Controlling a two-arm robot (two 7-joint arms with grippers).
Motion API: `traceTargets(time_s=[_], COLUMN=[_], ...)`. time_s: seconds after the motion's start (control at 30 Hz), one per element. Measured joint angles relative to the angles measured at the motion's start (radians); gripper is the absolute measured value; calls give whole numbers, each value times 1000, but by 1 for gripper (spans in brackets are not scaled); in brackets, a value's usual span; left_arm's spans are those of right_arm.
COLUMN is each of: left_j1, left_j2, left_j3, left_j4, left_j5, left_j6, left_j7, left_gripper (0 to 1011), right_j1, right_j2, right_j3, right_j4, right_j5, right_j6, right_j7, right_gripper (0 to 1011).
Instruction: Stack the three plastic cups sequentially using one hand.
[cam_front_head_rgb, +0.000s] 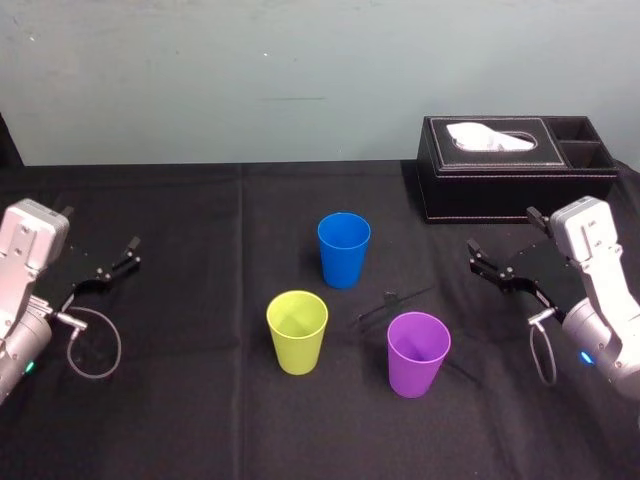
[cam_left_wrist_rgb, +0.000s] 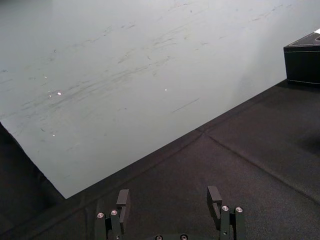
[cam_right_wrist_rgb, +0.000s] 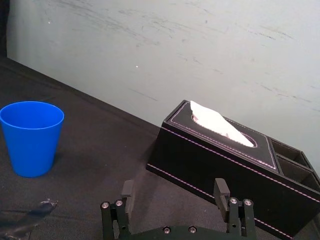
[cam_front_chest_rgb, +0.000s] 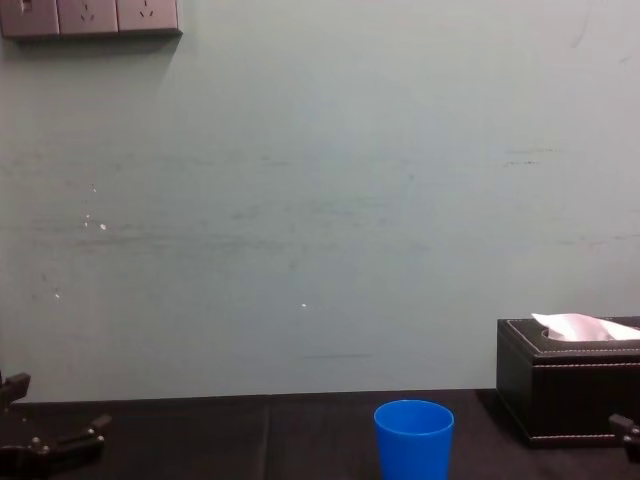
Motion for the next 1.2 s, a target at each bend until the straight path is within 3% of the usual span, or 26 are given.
traceTargets(time_s=[0.3,0.57,0.83,1.2], left_j1=[0,0,0,0], left_j2=[0,0,0,0], left_j3=[0,0,0,0], left_j4=[0,0,0,0], left_j5=[0,0,0,0], left_j6=[0,0,0,0], left_j7=[0,0,0,0], left_gripper=[1010,1010,1010,1010], right_j1=[-5,-33,-88,-215], right_j2=[-1,14,54,143], right_j3=[7,55,117,215], right_j4=[-8,-51,-114,-226], right_j5=[0,59,138,244], right_j6=[0,15,24,-4], right_j7=[7,78,150,286], right_gripper=[1003,1003,1003,1002])
